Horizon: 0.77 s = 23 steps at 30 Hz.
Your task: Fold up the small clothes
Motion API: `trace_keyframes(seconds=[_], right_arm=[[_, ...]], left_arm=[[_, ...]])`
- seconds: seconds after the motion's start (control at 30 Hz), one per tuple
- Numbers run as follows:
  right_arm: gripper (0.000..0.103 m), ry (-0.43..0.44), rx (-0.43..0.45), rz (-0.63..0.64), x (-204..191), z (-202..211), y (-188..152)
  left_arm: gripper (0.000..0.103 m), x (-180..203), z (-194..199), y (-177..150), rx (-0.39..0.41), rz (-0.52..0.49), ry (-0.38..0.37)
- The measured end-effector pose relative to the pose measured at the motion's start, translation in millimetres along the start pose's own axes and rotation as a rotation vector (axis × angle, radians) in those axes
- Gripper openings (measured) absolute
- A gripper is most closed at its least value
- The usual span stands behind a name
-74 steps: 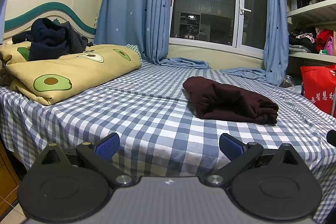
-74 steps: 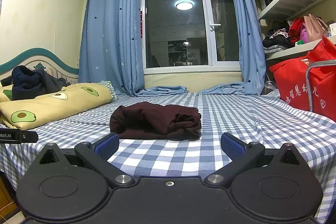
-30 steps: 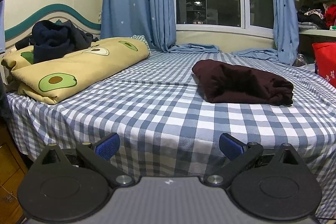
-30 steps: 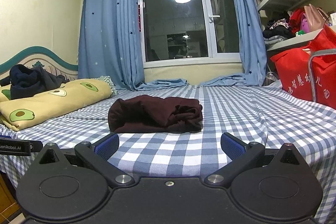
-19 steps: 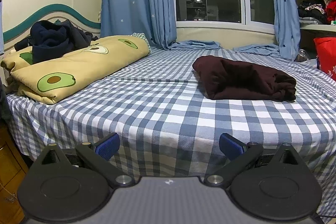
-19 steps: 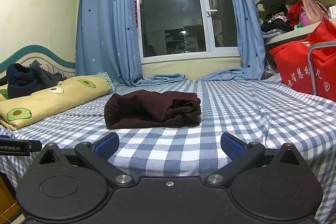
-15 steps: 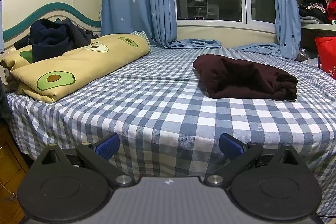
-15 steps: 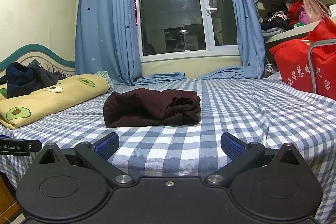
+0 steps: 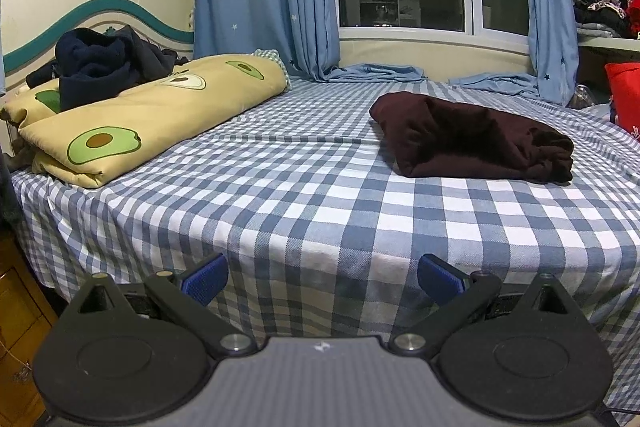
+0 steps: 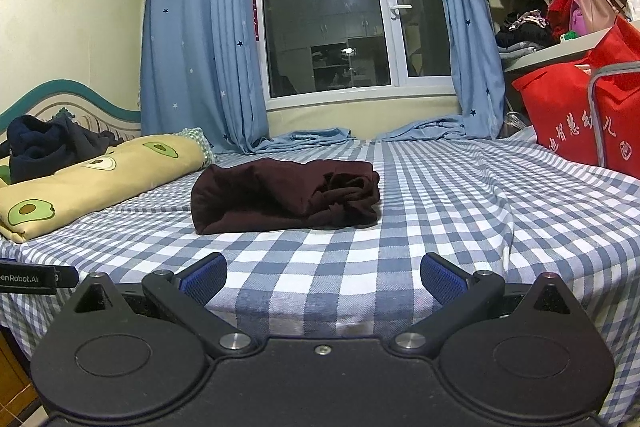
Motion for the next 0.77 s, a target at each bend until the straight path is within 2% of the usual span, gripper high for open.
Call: trace_keyframes(seconds=[0.77], right_arm=[[0.103, -0.008, -0.047, -0.008, 7, -16, -8]], left_arm=[[0.102, 8, -18, 1, -0.033, -0.002, -0.015]])
Point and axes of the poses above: each gripper's, at about its wrist camera, not at the fingertips, and z roughly against the way its jaws point, x to its right, y to its top, the point moved 6 cm from there along -z, roughly the way its jaws point, and after that the axes turned 12 degrees about -z, right-handed, at the moved point
